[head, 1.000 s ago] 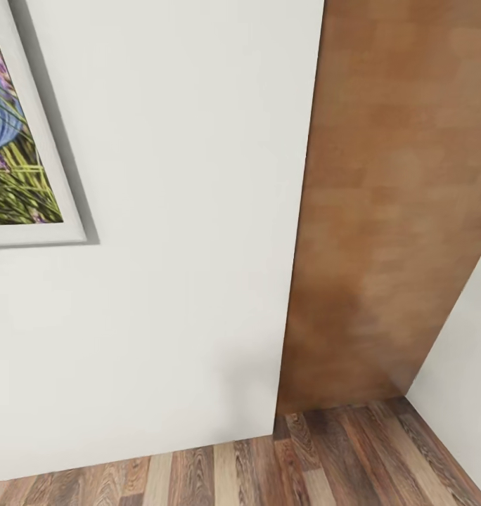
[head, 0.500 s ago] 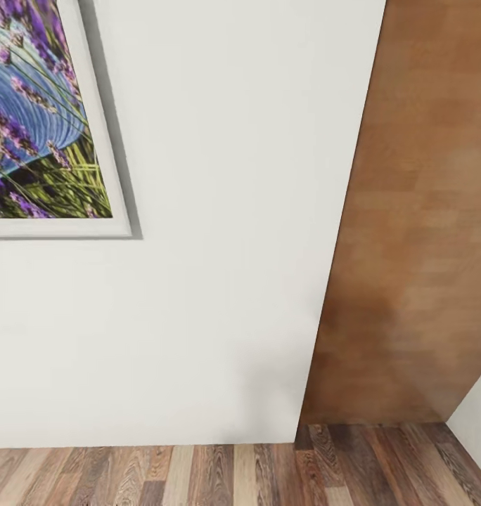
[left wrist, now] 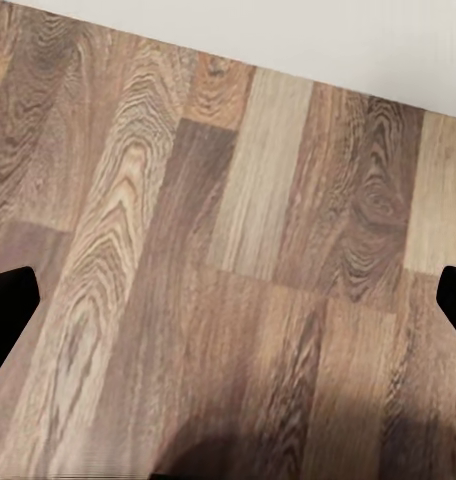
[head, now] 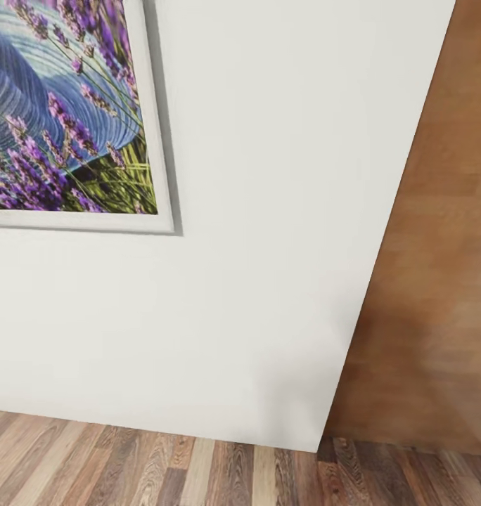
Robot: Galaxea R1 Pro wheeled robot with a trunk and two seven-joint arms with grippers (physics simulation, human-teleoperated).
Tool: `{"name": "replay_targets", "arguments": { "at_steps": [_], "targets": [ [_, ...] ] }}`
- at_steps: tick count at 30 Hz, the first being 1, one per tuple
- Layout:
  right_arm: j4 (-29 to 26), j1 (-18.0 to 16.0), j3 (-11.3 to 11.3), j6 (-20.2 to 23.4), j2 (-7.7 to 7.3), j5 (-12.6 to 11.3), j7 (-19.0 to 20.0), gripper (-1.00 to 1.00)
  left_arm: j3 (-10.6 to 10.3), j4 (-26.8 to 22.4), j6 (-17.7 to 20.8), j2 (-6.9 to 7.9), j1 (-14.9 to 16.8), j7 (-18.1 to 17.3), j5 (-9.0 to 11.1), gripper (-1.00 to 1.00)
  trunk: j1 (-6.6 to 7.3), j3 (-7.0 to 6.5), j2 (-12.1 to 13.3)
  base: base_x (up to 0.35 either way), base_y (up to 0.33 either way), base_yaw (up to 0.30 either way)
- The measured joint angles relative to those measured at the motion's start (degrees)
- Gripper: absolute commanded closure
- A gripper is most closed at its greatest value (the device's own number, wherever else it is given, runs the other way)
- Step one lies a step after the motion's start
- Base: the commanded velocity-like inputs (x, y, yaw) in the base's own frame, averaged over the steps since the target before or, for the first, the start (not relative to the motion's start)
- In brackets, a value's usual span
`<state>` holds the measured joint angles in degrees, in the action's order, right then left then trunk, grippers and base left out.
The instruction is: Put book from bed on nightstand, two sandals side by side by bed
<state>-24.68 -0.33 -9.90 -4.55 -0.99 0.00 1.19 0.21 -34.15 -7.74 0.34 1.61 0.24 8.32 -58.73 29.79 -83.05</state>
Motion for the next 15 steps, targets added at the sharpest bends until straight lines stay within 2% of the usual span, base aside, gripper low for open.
{"name": "replay_targets", "arguments": {
  "at_steps": [12,15],
  "targets": [
    [0.02,0.0,0.0,0.0,0.0,0.0,-0.02,-1.0,0.0,0.02,0.0,0.0,0.01,0.0,0.0,-1.0,0.0,0.0,0.0,0.0,0.0,0.277],
    [-0.03,0.01,0.0,0.0,-0.03,-0.02,-0.01,-1.0,-0.01,0.06,0.06,-0.01,0.02,0.0,0.0,-1.0,0.0,0.0,0.0,0.036,0.0,0.15]
  ]
}}
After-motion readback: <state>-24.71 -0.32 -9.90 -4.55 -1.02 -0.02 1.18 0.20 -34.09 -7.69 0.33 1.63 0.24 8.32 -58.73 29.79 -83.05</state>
